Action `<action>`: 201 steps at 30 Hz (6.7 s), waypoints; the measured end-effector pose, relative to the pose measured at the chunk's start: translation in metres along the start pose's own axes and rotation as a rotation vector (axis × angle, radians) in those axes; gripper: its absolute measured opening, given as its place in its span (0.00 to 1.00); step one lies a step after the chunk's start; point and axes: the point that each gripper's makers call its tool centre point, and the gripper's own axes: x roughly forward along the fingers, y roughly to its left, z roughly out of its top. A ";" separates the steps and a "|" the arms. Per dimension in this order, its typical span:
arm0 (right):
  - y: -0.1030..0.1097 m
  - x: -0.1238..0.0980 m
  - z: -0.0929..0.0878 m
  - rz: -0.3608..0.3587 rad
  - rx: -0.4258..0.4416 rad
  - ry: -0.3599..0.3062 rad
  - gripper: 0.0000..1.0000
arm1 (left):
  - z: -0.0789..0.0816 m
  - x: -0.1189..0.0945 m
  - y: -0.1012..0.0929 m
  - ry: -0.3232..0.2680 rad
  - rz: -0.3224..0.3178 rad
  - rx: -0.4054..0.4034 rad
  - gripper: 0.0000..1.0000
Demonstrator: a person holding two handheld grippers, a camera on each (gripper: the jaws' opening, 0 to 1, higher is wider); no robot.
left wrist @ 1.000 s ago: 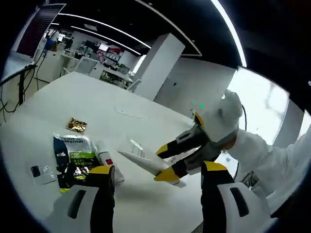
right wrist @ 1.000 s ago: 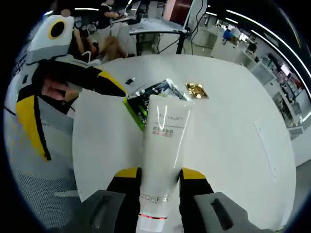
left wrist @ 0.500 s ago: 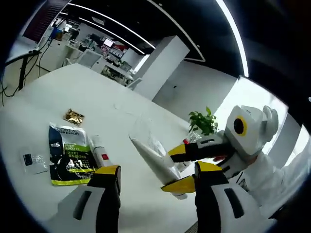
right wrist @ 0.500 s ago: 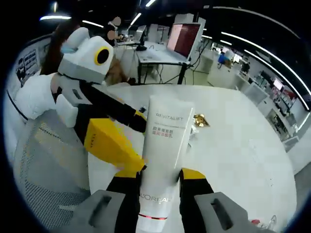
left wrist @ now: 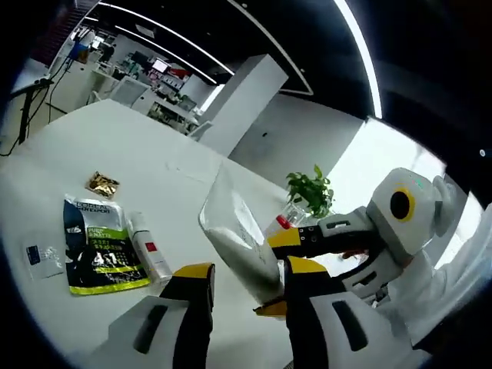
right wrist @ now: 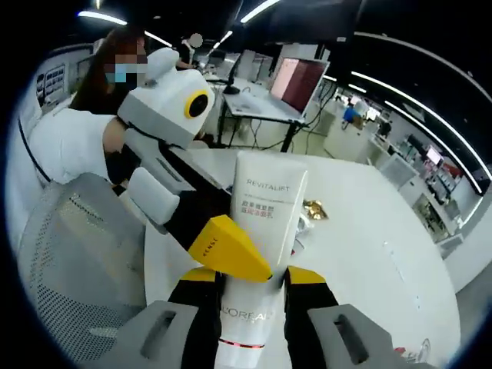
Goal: Arrange the skincare products in the storage area until every visible bottle or jar stands upright without overlapping.
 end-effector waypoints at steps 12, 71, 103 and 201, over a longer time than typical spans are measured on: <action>0.004 -0.003 -0.003 -0.027 -0.033 0.003 0.24 | -0.004 0.002 -0.020 0.014 -0.095 0.064 0.15; 0.002 -0.029 -0.066 -0.114 0.082 -0.029 0.34 | -0.043 0.017 -0.007 0.214 0.021 0.188 0.11; -0.027 -0.080 -0.104 -0.245 0.243 -0.036 0.46 | -0.051 0.020 -0.018 0.258 0.011 0.442 0.11; 0.000 -0.060 -0.027 0.532 -0.483 0.339 0.00 | -0.074 0.034 -0.040 0.335 -0.149 0.805 0.17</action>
